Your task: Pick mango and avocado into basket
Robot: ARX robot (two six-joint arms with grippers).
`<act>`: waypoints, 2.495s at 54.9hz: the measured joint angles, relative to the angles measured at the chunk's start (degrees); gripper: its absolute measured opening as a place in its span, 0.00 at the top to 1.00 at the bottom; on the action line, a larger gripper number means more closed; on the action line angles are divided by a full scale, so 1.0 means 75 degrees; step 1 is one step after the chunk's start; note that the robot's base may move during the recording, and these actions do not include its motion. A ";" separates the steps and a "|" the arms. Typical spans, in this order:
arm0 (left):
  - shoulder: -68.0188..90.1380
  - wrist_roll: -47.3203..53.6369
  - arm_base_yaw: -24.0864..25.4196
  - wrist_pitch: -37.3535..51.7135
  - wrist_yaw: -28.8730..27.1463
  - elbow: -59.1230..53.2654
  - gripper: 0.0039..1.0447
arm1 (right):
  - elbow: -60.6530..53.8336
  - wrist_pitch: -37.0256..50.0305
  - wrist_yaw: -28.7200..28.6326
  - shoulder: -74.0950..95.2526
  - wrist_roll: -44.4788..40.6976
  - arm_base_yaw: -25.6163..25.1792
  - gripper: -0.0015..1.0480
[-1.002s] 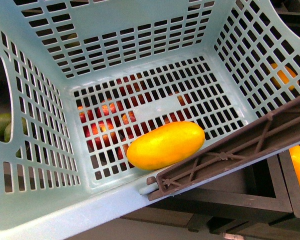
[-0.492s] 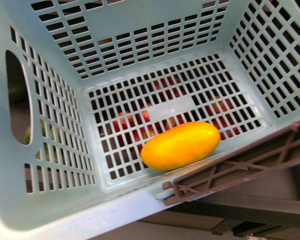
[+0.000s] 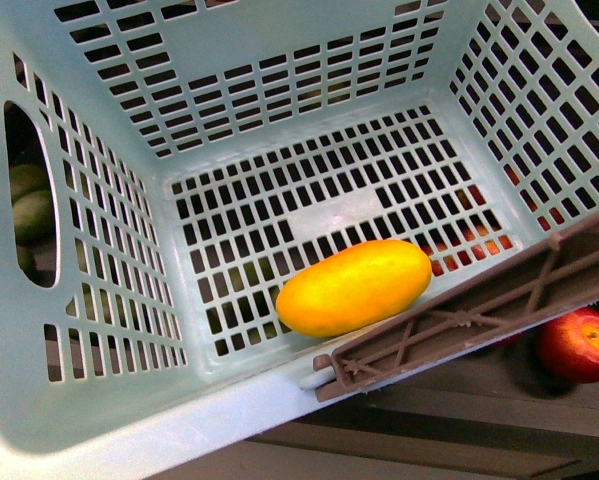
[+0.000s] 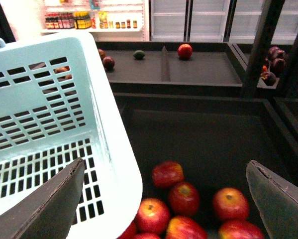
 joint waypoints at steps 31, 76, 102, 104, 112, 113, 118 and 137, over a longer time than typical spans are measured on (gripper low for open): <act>0.0000 0.0017 0.0006 0.0000 -0.0041 0.0003 0.82 | 0.0000 0.0000 0.0003 0.0000 0.0000 0.0000 0.08; 0.0000 0.0210 0.0108 -0.0003 -0.0233 0.0003 0.82 | 0.0807 -0.2209 0.1714 0.0425 0.0994 0.0335 0.08; 0.0003 -0.0006 -0.0012 0.0000 -0.0003 0.0003 0.82 | 0.2305 -0.2119 0.0804 0.5359 0.1163 -0.3381 0.08; 0.0003 0.0012 0.0000 0.0000 -0.0070 0.0003 0.82 | 0.2495 -0.1518 0.0612 0.6298 0.0699 -0.3491 0.08; 0.0003 0.0087 0.0015 -0.0003 -0.0134 0.0003 0.82 | 0.3159 -0.0530 0.0108 0.8635 -0.0463 -0.3235 0.08; 0.0003 0.0087 0.0015 -0.0003 -0.0128 0.0003 0.82 | 0.3252 -0.0431 0.0052 0.8912 -0.0702 -0.3153 0.08; 0.0003 0.0038 0.0015 0.0000 -0.0044 0.0003 0.82 | 0.3821 -0.0498 0.0096 1.0110 -0.1684 -0.2667 0.08; 0.0003 0.0023 0.0009 0.0000 -0.0085 0.0003 0.82 | 0.6458 -0.1521 0.0469 1.2750 -0.1993 -0.1445 0.08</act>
